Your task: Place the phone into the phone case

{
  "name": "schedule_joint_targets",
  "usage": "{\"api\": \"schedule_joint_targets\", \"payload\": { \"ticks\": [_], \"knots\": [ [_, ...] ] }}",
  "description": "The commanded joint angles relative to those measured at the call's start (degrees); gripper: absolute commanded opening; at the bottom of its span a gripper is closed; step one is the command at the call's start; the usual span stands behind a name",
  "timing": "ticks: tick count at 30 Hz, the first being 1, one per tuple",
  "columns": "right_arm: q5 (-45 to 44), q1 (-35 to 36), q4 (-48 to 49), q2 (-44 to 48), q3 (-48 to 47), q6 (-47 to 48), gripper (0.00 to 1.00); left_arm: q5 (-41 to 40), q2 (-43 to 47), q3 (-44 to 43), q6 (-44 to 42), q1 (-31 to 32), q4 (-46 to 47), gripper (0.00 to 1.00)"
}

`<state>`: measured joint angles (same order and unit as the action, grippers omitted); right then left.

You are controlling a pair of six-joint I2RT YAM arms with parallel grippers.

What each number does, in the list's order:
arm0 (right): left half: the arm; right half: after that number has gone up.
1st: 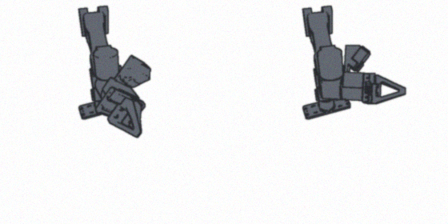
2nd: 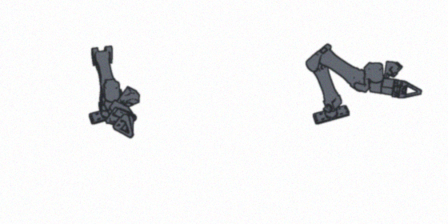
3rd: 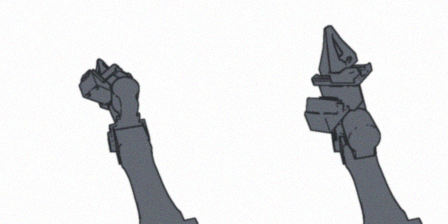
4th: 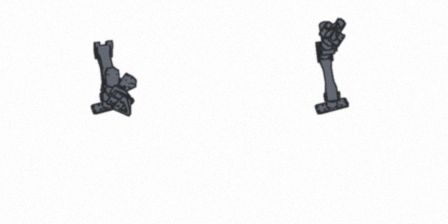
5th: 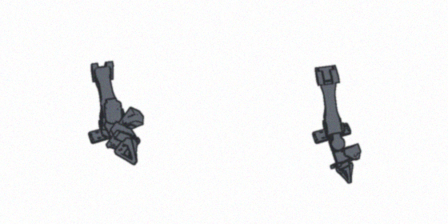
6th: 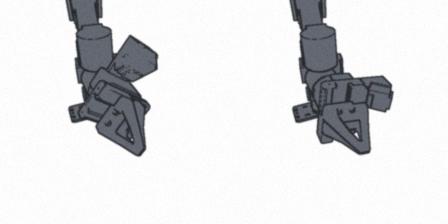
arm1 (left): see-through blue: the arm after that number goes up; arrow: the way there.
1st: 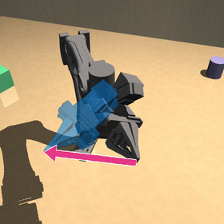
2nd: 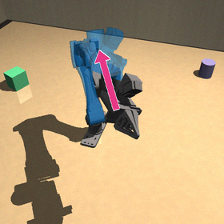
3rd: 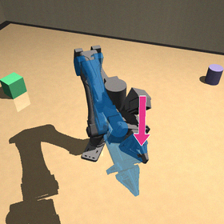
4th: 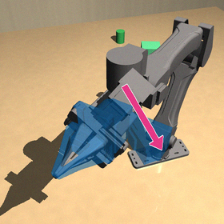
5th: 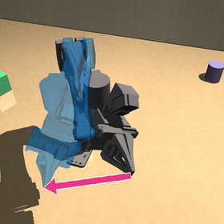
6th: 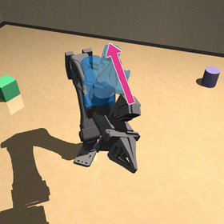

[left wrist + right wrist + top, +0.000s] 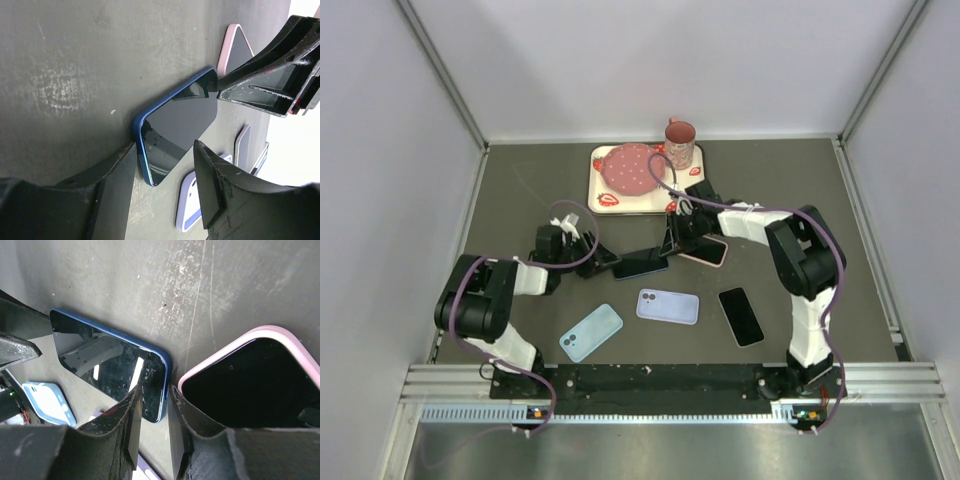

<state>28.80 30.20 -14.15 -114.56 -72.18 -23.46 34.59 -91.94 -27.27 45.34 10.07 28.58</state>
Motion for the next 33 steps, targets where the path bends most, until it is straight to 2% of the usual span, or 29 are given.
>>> {"api": "schedule_joint_targets", "payload": {
  "ticks": [1, 12, 25, 33],
  "knots": [
    [0.4, 0.0, 3.3, -1.2, -0.2, -0.7, 0.26, 2.4, -2.9, -0.4, 0.5, 2.0, 3.1, 0.55],
    [2.6, 0.0, 5.4, -0.8, 0.7, -1.8, 0.25, 4.4, -2.0, 0.8, 3.1, 2.7, 12.7, 0.54],
    [6.4, 0.0, 9.2, 0.9, 2.9, -3.8, 0.24, 6.8, -2.8, 4.2, 9.1, 2.8, 30.4, 0.52],
    [5.8, 0.0, 9.7, 2.6, 3.7, -4.0, 0.24, 6.2, -2.4, 2.6, 7.0, 3.2, 24.3, 0.44]
  ]
}}
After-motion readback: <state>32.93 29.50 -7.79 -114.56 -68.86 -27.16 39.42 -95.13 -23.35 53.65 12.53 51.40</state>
